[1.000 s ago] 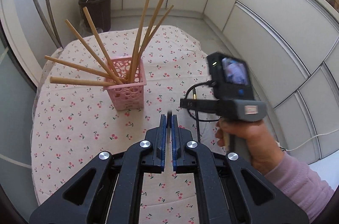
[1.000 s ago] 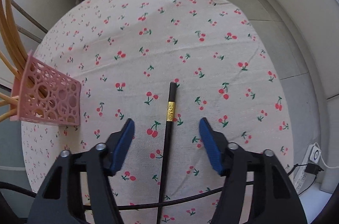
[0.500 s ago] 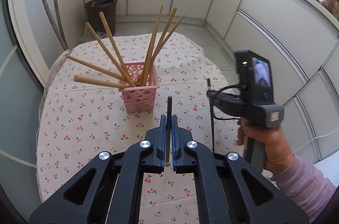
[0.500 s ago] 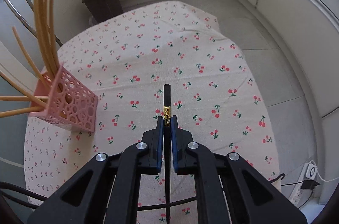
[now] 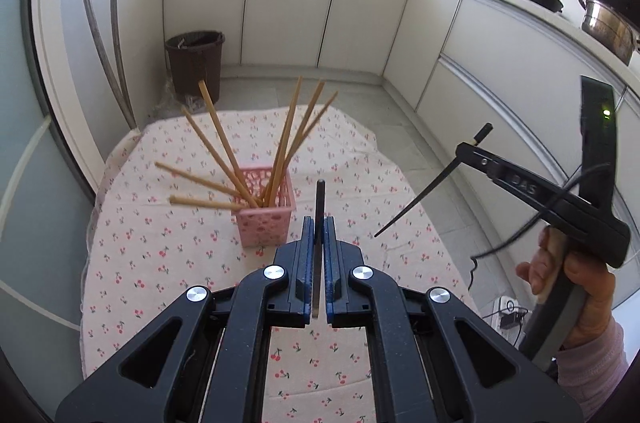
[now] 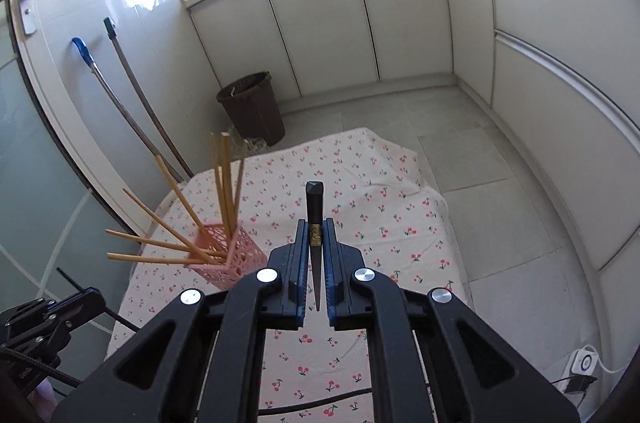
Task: Organize utensils
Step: 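Raise both black chopsticks over the pink holder with both grippers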
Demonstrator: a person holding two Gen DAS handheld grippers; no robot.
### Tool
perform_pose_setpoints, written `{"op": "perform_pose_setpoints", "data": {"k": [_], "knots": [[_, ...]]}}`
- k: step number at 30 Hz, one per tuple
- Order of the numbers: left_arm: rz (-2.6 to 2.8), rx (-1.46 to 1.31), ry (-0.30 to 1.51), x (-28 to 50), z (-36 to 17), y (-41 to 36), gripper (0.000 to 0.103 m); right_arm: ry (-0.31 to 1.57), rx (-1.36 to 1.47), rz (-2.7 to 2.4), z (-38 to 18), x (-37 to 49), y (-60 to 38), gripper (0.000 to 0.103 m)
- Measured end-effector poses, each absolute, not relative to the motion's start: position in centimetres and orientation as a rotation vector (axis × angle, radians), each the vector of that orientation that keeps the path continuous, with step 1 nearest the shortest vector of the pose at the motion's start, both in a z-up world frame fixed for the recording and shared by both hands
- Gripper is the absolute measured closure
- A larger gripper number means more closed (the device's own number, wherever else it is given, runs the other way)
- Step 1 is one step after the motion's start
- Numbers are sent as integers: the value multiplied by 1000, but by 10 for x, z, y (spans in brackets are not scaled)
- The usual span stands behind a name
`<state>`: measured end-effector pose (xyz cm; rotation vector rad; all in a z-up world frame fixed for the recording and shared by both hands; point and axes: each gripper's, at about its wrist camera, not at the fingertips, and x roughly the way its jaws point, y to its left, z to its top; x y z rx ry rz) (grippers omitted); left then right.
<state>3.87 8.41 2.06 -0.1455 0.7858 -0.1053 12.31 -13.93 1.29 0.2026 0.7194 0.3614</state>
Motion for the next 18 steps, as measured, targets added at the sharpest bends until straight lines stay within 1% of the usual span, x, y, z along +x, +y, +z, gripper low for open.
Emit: {"op": "perform_pose_setpoints", "data": {"k": [6,11,15,18], "knots": [[-77,-182,683,43,64,97,99,600,260,433,69,116,-136,96],[-33,-198,598,63,97,106,99,528,276,482,101,118,-122,96],[7,-203,564,83,102,112,99,503,266,506,110,122,-110,96],[37,-216,562,106,89,119,98,511,262,506,102,130,-102,96]]}}
